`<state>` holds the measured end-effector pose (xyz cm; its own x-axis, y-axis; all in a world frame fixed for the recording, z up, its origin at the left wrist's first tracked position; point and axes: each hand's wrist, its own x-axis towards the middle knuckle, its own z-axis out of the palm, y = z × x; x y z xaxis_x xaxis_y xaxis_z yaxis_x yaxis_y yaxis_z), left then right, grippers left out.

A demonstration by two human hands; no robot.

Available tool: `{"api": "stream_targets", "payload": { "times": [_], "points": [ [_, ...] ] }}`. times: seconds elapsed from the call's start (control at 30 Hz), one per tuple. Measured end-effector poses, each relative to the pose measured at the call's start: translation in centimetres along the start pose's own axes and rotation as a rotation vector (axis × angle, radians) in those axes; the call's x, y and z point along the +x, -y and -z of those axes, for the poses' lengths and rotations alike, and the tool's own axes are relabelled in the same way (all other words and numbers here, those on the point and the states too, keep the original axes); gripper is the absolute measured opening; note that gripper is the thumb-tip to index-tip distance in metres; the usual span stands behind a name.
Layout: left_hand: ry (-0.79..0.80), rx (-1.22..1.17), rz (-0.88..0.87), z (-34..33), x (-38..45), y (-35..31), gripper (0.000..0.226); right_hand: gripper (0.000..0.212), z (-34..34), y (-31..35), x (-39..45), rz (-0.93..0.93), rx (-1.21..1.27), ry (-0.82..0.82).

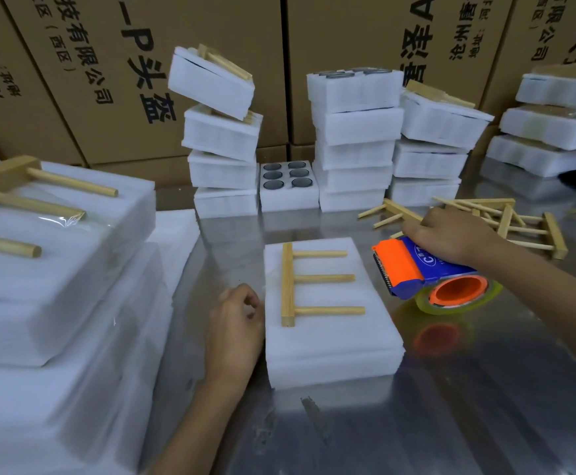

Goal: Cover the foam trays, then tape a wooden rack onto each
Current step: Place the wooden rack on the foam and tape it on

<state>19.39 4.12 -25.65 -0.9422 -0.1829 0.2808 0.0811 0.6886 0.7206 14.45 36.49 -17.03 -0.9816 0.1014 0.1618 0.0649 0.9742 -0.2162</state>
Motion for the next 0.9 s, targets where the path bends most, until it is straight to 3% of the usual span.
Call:
{"api": "stream_targets", "payload": {
  "times": [0.13, 0.3, 0.43, 0.57, 0.67, 0.77, 0.9],
  "points": [
    [-0.032, 0.17, -0.06, 0.6, -0.4, -0.3, 0.007, 0.051, -0.1, 0.0, 0.1, -0.01, 0.007, -0.01],
    [0.163, 0.278, -0.109, 0.6, -0.3, 0.6, 0.03, 0.05, -0.3, -0.1, 0.0, 0.0, -0.027, -0.021],
    [0.178, 0.375, -0.074, 0.5, -0.1, 1.1, 0.045, 0.049, -0.2, -0.1, -0.1, -0.002, -0.014, -0.02],
    [0.185, 0.255, -0.049, 0.6, 0.9, 1.2, 0.036, 0.048, -0.1, -0.1, -0.2, -0.012, -0.004, -0.011],
    [0.159, -0.097, -0.008, 1.0, 1.6, 0.0, 0.03, 0.047, -0.1, -0.2, -0.2, -0.004, -0.013, -0.003],
    [0.079, -0.252, 0.038, 1.8, 3.0, -2.3, 0.032, 0.045, -0.1, -0.3, -0.1, 0.003, -0.047, 0.013],
    [0.202, -0.328, 0.029, 1.3, 5.3, -5.7, 0.041, 0.046, -0.2, -0.4, 0.0, 0.0, -0.026, 0.006]
  ]
}}
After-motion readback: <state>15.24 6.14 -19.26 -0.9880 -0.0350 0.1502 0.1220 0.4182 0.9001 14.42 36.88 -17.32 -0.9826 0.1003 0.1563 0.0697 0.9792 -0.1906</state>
